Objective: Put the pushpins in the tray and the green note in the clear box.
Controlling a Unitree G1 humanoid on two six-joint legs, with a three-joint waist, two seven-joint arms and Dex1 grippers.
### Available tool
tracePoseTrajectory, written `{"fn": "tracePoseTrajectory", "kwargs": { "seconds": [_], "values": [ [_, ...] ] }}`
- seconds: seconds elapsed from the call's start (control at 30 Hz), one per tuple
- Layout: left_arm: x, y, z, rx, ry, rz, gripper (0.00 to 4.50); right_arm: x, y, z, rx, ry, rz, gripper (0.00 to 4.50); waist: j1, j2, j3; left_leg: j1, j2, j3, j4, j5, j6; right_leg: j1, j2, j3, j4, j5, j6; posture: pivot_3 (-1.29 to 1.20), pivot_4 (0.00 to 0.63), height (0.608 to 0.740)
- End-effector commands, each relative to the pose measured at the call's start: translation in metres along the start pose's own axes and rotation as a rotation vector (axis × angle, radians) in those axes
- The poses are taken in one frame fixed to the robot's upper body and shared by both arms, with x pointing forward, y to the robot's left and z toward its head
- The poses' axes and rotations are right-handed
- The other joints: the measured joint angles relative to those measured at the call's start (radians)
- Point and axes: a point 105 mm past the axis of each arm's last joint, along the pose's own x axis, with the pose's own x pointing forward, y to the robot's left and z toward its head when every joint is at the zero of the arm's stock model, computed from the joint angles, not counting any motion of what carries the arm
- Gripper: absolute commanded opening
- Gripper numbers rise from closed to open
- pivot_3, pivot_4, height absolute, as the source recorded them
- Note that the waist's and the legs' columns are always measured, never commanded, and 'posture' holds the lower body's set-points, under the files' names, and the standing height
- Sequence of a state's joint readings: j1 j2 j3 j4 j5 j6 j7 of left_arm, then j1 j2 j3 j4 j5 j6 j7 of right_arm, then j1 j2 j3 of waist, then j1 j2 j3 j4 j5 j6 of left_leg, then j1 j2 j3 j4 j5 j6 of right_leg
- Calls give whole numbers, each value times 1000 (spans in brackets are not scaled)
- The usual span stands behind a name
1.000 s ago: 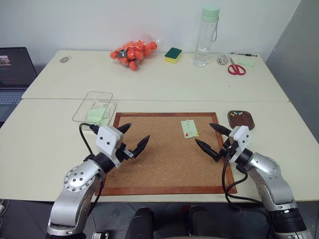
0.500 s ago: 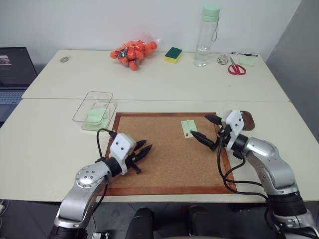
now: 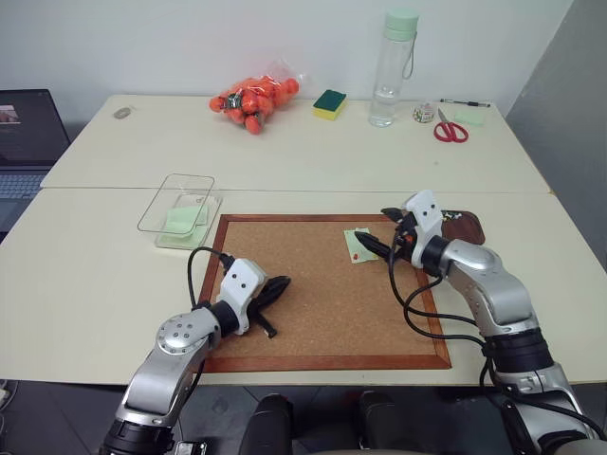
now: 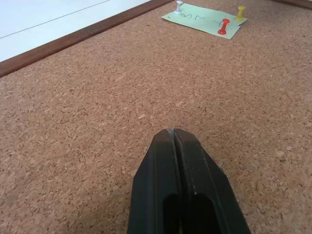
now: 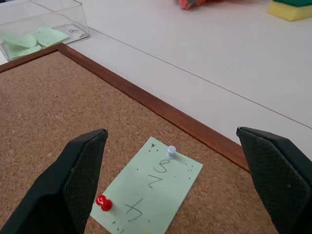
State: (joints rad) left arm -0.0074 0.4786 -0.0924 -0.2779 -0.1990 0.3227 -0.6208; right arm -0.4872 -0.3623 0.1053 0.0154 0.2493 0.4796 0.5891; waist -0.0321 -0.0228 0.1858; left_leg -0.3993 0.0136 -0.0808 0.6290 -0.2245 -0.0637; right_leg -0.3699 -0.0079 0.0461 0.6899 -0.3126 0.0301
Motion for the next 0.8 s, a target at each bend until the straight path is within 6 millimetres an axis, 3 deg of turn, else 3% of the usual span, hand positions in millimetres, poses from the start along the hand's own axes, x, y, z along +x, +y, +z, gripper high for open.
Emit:
{"fn": "tracePoseTrajectory", "kwargs": {
  "seconds": [0.03,0.3,0.43,0.8],
  "values": [
    [3,-12,-5,-13,17,-41,41,11,2,6,-17,-17,-6,4500,0,0,0,0,0,0,0,0,0,0,0,0,0,0,0,0,150,740],
    [4,-12,-3,-8,9,-34,41,19,2,-2,-29,8,-9,4500,1,1,0,0,-1,0,0,0,0,0,-2,0,0,0,0,0,150,740],
    [4,-12,-2,-7,7,-32,0,22,0,-6,-38,16,-16,3869,1,1,0,0,-1,0,0,0,0,0,-2,0,0,0,0,0,150,740],
    [5,-13,-2,-4,0,-25,0,28,-4,-12,-51,29,-43,1326,1,1,0,0,-1,0,0,0,0,0,-2,-1,0,0,0,0,150,740]
  ]
}}
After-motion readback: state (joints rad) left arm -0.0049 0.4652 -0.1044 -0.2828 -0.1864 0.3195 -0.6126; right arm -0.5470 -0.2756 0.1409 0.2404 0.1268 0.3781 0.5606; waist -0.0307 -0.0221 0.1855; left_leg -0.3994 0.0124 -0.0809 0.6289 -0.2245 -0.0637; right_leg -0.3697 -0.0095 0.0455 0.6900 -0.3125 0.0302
